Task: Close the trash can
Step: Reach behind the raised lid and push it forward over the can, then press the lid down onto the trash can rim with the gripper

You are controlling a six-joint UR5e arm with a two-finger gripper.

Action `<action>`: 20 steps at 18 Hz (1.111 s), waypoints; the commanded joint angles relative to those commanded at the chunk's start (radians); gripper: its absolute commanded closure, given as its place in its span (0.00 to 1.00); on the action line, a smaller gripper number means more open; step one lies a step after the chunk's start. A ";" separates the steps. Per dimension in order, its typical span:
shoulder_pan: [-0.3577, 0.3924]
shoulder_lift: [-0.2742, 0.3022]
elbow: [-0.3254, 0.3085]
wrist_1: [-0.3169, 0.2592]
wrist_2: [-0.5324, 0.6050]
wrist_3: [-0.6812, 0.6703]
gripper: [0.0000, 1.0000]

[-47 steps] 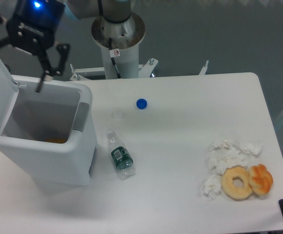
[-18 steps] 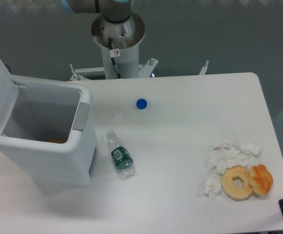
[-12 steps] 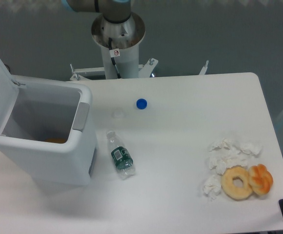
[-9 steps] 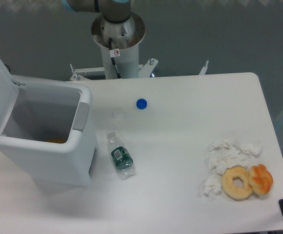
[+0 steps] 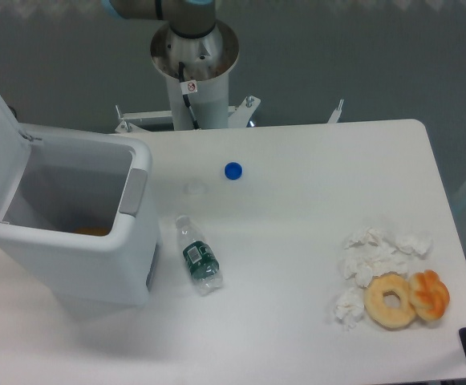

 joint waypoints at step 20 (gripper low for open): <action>0.161 -0.006 -0.029 -0.002 0.095 0.087 0.00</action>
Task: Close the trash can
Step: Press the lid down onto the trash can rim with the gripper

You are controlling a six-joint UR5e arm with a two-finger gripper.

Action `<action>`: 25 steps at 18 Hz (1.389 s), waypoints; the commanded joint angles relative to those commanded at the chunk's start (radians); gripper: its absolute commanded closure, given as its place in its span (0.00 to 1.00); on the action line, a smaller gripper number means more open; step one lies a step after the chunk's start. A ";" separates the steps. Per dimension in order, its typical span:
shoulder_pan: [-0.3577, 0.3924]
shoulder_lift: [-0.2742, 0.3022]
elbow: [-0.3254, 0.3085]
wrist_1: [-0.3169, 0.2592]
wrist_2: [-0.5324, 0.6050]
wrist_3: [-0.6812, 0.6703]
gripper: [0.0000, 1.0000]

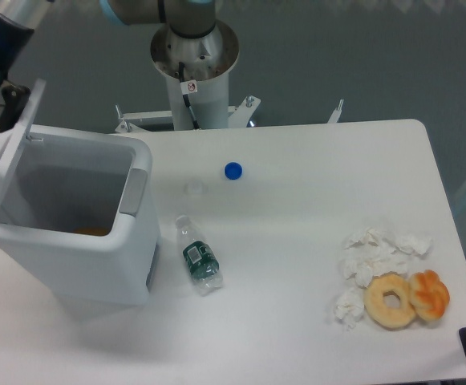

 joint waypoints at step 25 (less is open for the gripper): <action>0.153 -0.040 -0.071 -0.003 0.002 0.112 0.00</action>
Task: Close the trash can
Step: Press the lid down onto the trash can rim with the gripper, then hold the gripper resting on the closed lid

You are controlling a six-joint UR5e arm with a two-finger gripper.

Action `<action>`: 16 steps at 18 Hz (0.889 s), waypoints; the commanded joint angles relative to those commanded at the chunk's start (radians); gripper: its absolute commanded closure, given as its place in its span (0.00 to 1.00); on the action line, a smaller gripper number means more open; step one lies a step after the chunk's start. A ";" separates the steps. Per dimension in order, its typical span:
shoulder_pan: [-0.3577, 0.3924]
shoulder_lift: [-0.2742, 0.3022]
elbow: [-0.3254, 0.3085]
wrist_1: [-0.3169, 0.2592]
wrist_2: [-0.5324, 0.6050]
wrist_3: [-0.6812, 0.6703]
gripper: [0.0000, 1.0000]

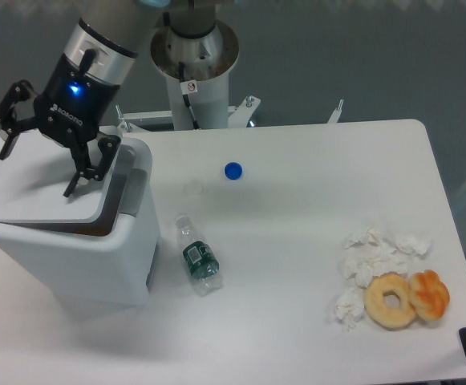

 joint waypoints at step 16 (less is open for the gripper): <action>0.025 0.008 -0.044 -0.002 0.003 0.052 0.00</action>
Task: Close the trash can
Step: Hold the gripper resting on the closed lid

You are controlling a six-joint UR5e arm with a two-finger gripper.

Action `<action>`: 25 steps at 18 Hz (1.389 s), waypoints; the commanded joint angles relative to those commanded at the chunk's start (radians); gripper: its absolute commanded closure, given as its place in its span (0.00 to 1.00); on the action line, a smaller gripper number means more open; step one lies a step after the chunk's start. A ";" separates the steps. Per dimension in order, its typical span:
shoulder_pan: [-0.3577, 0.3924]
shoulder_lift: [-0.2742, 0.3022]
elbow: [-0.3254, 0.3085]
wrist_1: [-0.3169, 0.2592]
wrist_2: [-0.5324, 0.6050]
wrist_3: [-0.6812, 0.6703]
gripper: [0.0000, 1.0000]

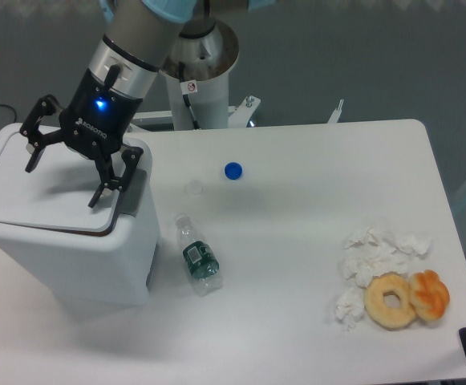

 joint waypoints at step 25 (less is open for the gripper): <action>0.003 0.049 -0.057 -0.008 0.000 0.054 0.00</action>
